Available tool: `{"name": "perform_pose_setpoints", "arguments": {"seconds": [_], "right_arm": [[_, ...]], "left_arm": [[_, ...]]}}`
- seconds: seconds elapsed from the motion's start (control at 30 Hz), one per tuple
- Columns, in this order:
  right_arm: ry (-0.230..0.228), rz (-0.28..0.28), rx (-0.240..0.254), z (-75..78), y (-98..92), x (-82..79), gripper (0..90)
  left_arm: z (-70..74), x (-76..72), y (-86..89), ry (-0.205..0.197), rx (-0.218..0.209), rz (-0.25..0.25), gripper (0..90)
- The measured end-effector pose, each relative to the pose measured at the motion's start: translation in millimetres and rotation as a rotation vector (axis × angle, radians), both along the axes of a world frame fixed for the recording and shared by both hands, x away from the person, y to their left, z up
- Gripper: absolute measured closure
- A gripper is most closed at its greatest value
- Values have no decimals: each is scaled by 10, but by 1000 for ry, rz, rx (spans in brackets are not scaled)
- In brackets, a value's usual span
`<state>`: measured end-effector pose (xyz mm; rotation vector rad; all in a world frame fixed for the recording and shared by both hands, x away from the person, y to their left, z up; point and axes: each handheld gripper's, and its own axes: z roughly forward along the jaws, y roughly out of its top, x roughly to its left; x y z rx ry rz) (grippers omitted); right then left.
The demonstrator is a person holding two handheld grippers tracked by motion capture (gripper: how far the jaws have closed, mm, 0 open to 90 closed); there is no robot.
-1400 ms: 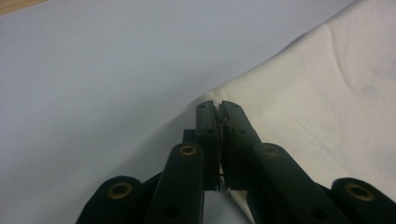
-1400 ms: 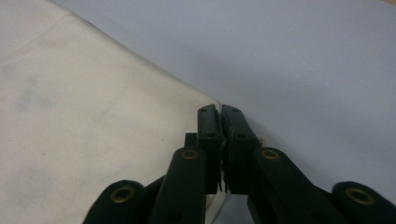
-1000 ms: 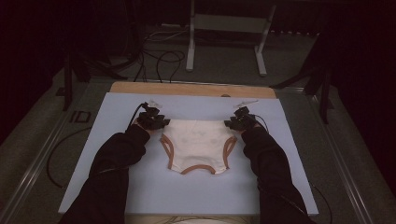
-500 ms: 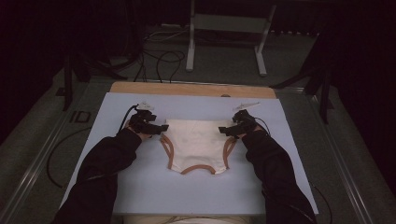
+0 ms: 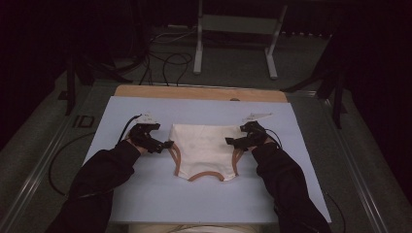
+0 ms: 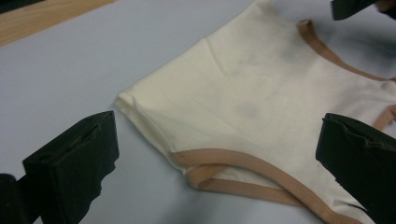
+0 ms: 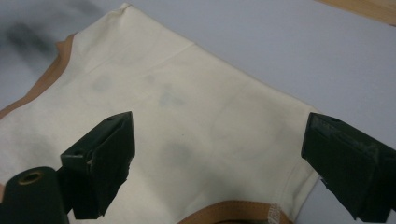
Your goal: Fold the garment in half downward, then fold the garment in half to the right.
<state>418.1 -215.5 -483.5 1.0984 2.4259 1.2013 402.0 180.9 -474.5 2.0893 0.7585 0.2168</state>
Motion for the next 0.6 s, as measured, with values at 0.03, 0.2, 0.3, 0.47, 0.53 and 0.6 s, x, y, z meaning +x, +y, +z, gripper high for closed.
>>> {"name": "perform_pose_setpoints", "arguments": {"seconds": [0.03, 0.2, 0.3, 0.47, 0.53, 0.6], "right_arm": [[-2, -1, 0, 0, -2, -4, 100], [-9, -2, 11, 17, -20, -30, 100], [-13, 6, 7, 31, -11, -40, 100], [-28, 24, 7, 102, 29, -55, 100], [-32, 28, 4, 137, 54, -54, 101], [-41, 34, 4, 174, 82, -51, 101]], "left_arm": [[1, -12, 3, -7, -7, -10, 7], [-1, -71, -11, -22, -23, -27, 7], [-3, -112, -28, -27, -26, -33, 7], [-17, -248, -66, -46, -28, -85, 10], [-7, -279, -72, -32, -29, -101, 9], [10, -326, -79, -54, -39, -110, 9]]}}
